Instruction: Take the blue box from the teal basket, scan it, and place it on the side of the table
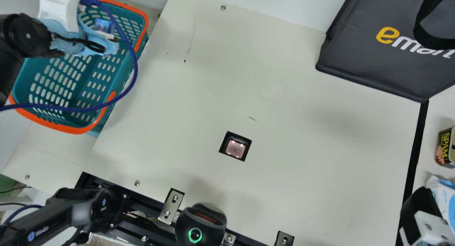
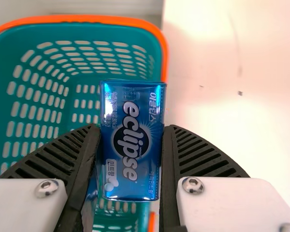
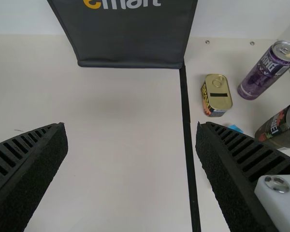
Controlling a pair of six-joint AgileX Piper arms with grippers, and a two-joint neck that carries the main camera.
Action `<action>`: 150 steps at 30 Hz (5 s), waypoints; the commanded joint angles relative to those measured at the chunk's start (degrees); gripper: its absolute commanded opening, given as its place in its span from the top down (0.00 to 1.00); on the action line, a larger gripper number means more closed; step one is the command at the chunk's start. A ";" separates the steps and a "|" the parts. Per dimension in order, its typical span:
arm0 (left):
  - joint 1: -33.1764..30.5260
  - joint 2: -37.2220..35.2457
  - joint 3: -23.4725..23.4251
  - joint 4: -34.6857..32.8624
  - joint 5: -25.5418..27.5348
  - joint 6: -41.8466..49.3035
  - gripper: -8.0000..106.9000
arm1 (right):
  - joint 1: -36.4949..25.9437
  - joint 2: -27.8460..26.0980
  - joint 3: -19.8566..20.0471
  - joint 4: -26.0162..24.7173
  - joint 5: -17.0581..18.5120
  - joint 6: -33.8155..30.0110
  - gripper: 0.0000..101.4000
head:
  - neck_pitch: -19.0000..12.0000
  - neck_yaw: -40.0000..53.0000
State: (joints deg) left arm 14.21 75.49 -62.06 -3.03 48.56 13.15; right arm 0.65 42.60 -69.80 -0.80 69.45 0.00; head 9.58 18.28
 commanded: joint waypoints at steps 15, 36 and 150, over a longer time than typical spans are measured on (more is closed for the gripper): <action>-21.37 -2.74 1.73 6.02 5.97 -15.89 1.00 | 0.00 0.00 0.00 0.00 0.00 0.00 0.06 | -1.66 0.14; -46.55 2.85 1.97 6.90 9.23 -35.27 1.00 | 0.00 0.00 0.00 0.00 0.00 0.00 0.06 | -1.66 0.14; -72.91 37.34 -18.24 9.86 2.88 -76.21 0.74 | 0.00 0.00 0.00 0.00 0.06 0.00 0.06 | -1.66 0.14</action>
State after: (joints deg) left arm -58.69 112.72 -80.19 6.78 51.50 -62.95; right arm 0.65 42.60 -69.80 -0.80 69.51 0.00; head 9.58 18.28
